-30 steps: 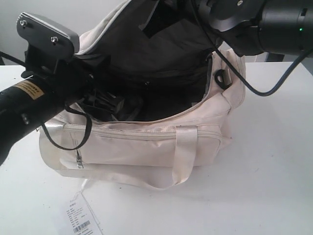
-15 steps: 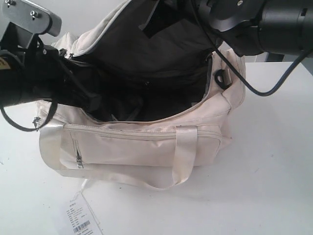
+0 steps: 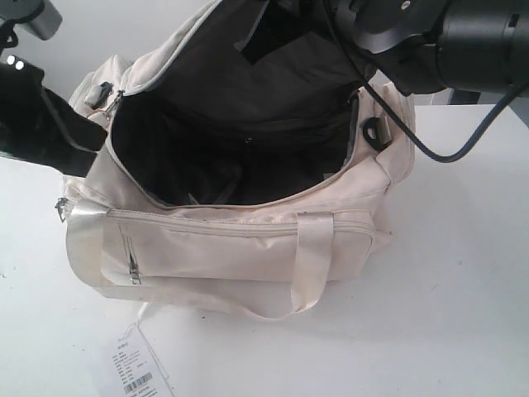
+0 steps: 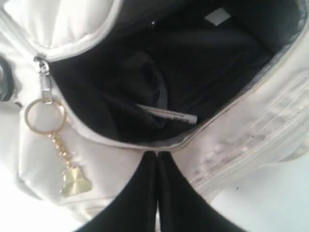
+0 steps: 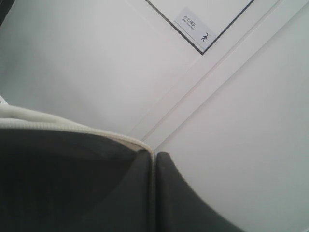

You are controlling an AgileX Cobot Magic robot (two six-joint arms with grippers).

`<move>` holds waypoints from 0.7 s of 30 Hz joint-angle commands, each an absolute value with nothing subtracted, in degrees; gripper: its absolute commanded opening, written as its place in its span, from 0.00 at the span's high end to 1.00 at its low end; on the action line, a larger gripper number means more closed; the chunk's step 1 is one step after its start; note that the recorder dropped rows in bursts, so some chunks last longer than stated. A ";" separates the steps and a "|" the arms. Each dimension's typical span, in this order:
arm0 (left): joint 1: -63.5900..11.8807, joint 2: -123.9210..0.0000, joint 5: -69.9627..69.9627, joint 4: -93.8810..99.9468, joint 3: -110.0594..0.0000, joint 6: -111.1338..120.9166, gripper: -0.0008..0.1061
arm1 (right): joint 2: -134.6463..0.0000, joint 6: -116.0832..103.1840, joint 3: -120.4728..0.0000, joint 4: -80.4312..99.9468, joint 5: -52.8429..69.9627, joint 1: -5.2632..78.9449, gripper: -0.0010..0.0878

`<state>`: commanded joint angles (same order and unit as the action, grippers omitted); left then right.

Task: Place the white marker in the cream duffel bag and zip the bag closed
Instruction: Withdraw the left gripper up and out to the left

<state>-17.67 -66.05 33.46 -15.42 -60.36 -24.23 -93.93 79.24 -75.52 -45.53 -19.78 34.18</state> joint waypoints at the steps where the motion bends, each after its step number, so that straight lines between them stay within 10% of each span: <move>1: -16.07 -66.19 35.46 -15.42 -61.22 -23.99 0.99 | -93.93 79.24 -75.52 -45.53 -19.78 34.18 0.99; 10: -8.00 -69.32 38.07 -15.69 -64.73 -20.21 0.97 | -93.93 79.24 -75.52 -45.42 -19.78 34.18 0.99; 21: -4.05 -79.19 36.84 -21.67 -72.92 -16.74 0.46 | -93.93 79.24 -75.52 -45.42 -19.78 34.18 0.99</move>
